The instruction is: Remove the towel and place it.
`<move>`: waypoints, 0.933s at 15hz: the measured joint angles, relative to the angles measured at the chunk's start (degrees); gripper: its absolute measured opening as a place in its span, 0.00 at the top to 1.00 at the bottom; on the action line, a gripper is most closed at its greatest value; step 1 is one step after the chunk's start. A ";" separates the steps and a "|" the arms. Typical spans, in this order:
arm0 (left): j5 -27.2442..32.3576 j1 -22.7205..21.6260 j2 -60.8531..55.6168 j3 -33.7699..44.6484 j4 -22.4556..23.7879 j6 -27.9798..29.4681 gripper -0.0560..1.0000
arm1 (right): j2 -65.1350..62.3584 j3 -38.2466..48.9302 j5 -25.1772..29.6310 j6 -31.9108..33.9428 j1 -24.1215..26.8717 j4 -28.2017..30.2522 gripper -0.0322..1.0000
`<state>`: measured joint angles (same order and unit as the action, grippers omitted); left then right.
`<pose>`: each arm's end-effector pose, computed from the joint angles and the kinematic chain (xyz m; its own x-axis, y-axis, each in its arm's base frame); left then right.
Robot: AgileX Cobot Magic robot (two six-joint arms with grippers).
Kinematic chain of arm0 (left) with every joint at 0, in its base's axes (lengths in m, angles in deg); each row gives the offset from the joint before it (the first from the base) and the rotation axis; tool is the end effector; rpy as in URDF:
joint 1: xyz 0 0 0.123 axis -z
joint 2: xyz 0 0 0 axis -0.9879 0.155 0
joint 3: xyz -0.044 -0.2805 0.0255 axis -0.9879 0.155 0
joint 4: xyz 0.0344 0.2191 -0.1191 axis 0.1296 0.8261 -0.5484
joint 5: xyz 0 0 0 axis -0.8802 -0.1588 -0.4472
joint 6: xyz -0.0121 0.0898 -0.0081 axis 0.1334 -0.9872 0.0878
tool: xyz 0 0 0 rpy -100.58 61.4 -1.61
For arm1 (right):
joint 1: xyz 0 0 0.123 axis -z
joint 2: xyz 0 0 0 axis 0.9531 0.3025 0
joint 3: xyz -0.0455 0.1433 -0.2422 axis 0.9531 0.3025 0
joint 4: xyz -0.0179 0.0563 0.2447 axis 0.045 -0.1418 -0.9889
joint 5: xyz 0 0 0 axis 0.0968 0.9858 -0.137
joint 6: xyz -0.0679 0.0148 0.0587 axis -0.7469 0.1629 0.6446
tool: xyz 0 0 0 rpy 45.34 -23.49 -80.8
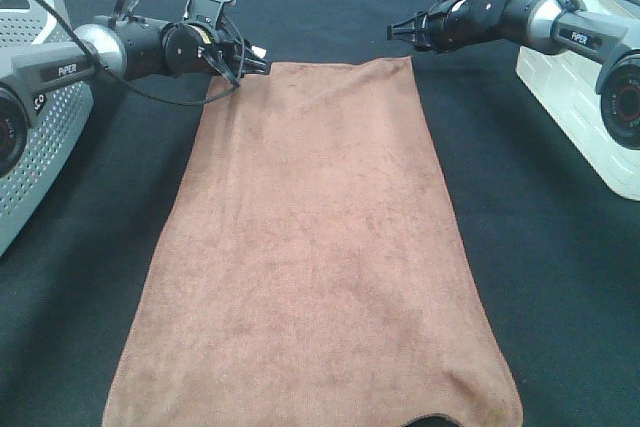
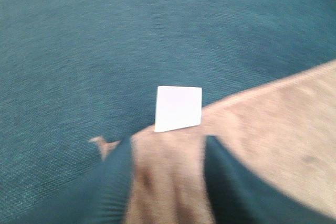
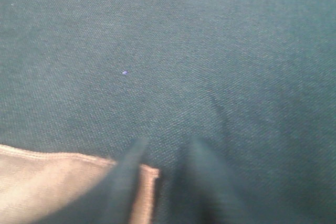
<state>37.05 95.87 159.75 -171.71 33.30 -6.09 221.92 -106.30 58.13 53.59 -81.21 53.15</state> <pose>0.5787 -0.1526 0.0866 -0.3999 0.2054 -0.8933 0.2939 0.9518 0.0873 0.5917 0.0964 0.1064 -0.4701 -0.1036 -0.8765 -0.2109 0.9775 -0.0024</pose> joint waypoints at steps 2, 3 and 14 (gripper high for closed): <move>0.06 0.00 0.11 0.00 0.00 0.80 0.47 | 0.00 0.00 0.00 0.00 -0.06 -0.74 0.43; 0.80 0.00 0.11 -0.11 -0.06 0.86 0.46 | 0.00 0.00 0.69 0.00 -0.06 -0.92 0.40; 62.80 -7.73 -21.83 -11.06 -0.23 2.52 0.19 | -27.56 0.00 50.94 8.65 4.58 5.50 0.24</move>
<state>99.85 88.13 137.92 -182.77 33.07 -3.57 194.36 -106.30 109.06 62.24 -76.63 58.65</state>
